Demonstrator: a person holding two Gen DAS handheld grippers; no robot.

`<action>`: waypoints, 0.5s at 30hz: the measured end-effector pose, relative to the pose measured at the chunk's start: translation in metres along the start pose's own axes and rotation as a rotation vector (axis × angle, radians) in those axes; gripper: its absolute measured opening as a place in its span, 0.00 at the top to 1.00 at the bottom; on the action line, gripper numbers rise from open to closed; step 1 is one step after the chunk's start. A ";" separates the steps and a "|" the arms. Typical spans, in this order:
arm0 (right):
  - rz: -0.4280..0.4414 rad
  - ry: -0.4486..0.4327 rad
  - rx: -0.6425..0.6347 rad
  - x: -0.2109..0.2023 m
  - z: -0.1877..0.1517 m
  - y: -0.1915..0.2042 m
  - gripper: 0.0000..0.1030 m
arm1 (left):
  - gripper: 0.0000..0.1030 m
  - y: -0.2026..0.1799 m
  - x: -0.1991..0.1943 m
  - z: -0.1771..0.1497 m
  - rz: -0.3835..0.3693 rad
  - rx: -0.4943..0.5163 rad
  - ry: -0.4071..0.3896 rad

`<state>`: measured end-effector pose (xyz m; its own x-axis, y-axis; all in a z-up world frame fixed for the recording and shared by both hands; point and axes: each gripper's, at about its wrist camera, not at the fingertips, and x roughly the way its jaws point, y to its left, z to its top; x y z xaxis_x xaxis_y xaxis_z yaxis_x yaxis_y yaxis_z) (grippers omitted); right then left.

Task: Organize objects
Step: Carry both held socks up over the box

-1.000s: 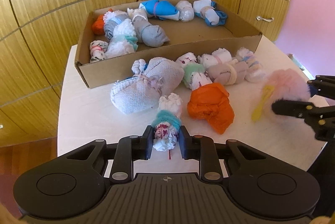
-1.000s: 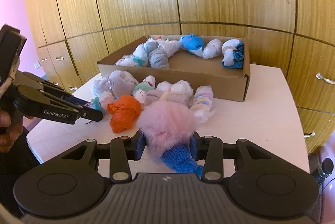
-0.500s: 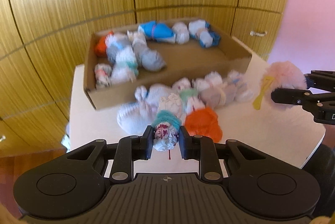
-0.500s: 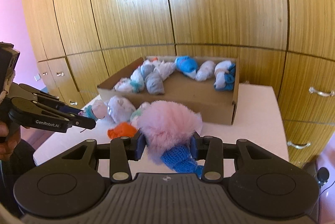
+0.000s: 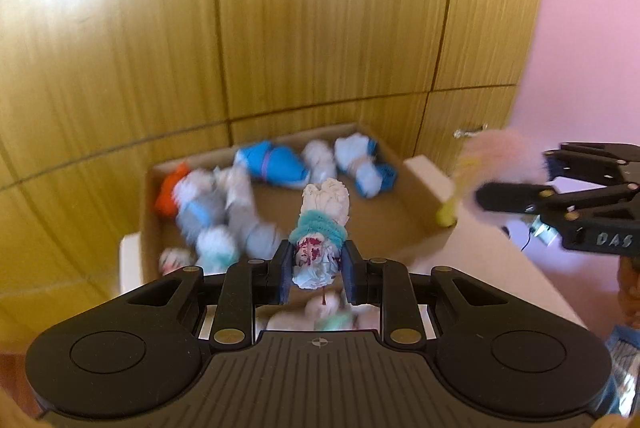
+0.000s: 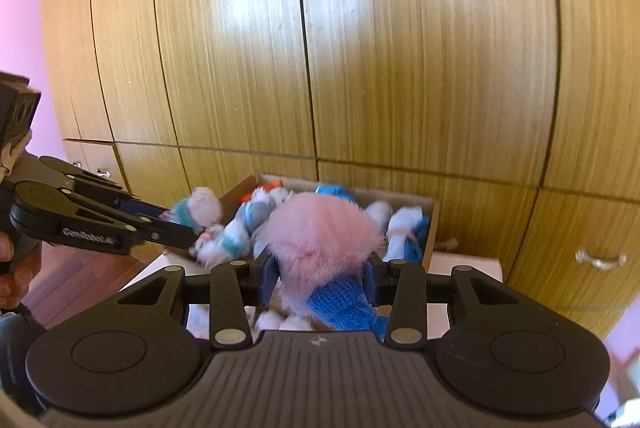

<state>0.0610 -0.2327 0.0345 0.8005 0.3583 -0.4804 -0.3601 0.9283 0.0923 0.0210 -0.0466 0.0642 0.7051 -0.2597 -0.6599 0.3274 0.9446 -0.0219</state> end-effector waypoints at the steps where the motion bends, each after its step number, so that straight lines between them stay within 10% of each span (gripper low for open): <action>1: 0.000 0.004 0.000 0.007 0.004 -0.001 0.63 | 0.70 -0.001 0.009 0.007 -0.011 0.002 0.001; 15: -0.007 0.170 -0.090 0.126 0.005 -0.015 0.63 | 0.70 0.028 0.146 0.038 -0.026 -0.071 0.131</action>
<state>0.1701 -0.2012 -0.0234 0.7134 0.3228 -0.6220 -0.4023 0.9154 0.0135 0.1570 -0.0653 -0.0045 0.6074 -0.2606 -0.7504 0.2962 0.9508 -0.0905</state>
